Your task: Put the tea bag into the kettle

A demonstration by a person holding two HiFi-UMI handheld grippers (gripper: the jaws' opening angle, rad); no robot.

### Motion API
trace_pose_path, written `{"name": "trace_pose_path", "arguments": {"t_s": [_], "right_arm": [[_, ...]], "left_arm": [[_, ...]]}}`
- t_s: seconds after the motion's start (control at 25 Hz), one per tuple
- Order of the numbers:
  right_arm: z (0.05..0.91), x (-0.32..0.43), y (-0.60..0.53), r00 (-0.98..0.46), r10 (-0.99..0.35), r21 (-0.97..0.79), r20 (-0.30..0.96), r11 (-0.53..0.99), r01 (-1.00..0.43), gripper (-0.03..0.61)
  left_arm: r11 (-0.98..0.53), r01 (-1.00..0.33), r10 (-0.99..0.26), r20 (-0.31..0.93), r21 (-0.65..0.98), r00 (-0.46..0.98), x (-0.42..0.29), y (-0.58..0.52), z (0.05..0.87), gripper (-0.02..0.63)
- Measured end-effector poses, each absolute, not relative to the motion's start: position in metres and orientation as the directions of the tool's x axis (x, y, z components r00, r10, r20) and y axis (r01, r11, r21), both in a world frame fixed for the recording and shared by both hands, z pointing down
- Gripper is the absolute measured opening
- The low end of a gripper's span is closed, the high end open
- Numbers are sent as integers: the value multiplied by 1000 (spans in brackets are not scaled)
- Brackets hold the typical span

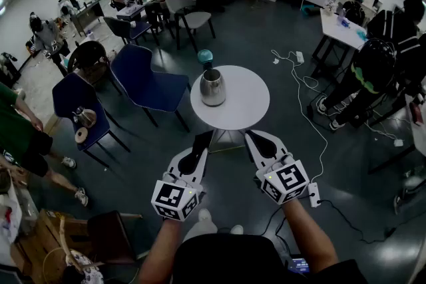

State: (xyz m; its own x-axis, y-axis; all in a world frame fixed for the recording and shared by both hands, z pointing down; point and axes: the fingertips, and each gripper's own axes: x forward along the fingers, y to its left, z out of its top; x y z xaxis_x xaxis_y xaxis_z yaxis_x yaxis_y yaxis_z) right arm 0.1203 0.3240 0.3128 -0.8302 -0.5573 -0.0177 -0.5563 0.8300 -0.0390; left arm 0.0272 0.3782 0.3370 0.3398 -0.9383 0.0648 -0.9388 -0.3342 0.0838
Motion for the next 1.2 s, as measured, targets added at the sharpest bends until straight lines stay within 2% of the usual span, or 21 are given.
{"name": "trace_pose_path", "arguments": {"t_s": [0.68, 1.2], "right_arm": [[318, 87, 306, -826, -564, -41, -20, 826, -563, 15], [319, 19, 255, -806, -593, -31, 3, 805, -592, 16]], "left_arm": [[-346, -933, -933, 72, 97, 353, -7, 359, 345, 14], [-381, -918, -918, 72, 115, 390, -78, 310, 344, 14]]}}
